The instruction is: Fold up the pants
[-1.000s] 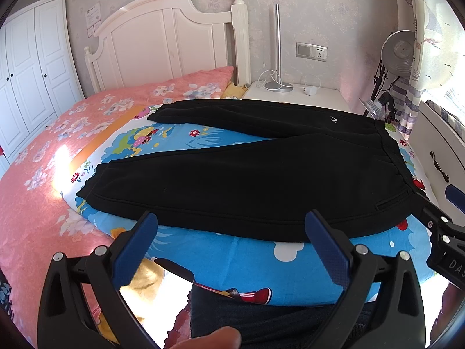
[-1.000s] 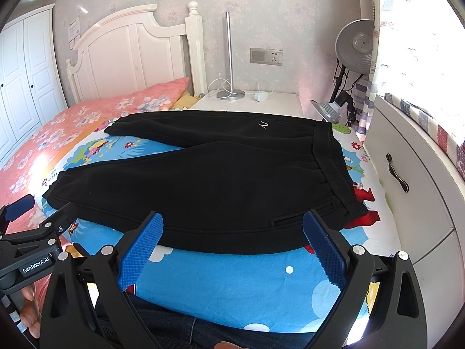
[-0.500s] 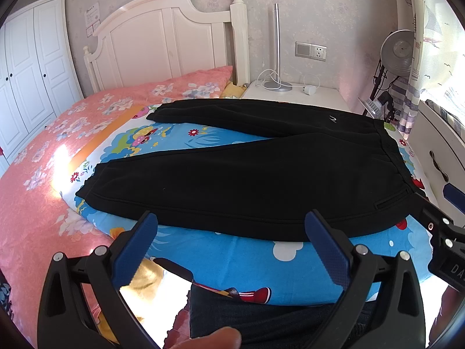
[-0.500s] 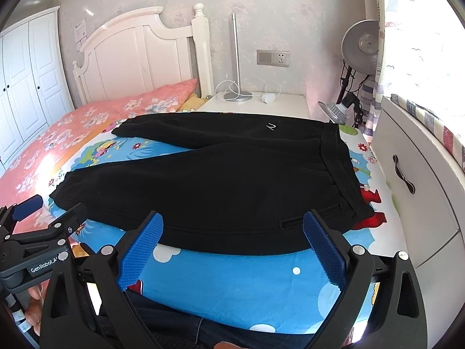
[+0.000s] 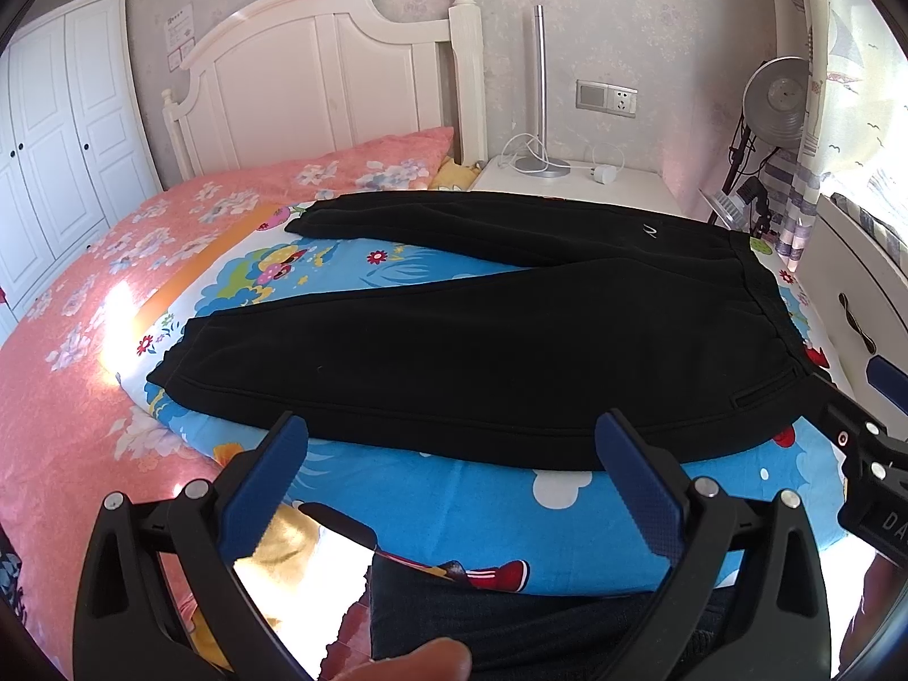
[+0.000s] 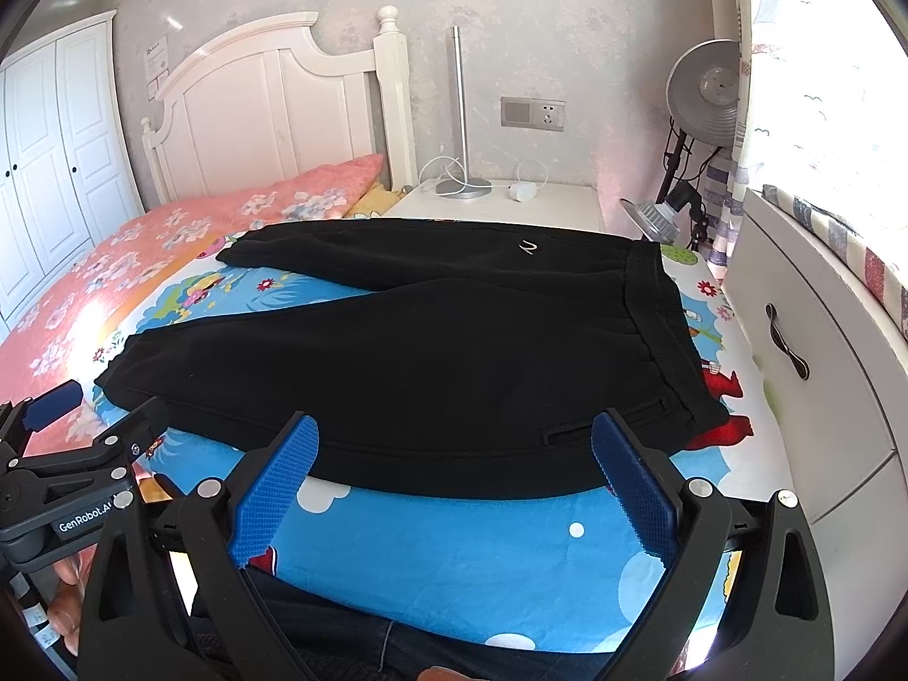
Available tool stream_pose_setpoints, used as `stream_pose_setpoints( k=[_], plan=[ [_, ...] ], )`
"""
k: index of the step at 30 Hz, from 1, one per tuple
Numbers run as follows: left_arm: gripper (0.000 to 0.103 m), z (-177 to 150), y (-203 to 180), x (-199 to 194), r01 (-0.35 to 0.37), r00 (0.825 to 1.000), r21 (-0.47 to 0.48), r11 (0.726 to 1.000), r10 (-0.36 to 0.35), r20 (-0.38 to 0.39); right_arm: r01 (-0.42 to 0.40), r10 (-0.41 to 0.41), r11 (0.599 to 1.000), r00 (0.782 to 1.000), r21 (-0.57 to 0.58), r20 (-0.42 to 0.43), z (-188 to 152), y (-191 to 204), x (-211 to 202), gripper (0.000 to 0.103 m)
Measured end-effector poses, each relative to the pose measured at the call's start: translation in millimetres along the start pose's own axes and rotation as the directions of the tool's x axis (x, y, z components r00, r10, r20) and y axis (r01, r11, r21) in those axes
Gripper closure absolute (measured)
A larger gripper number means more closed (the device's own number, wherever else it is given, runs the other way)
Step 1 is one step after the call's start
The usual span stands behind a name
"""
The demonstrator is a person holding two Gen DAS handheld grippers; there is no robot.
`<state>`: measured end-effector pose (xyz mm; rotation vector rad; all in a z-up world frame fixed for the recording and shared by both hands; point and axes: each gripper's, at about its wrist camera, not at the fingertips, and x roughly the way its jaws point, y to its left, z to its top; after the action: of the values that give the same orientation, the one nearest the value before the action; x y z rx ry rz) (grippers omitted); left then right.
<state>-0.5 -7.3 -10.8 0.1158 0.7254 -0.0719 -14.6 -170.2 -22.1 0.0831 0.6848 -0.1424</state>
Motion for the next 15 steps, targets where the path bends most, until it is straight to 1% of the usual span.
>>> stream_pose_setpoints(
  k=[15],
  plan=[
    [0.002,1.0,0.8,-0.2,0.001,1.000,0.001,1.000,-0.001,-0.001,0.001,-0.001,1.000,1.000,0.000,-0.001,0.9,-1.4,-0.3,0.009]
  ],
)
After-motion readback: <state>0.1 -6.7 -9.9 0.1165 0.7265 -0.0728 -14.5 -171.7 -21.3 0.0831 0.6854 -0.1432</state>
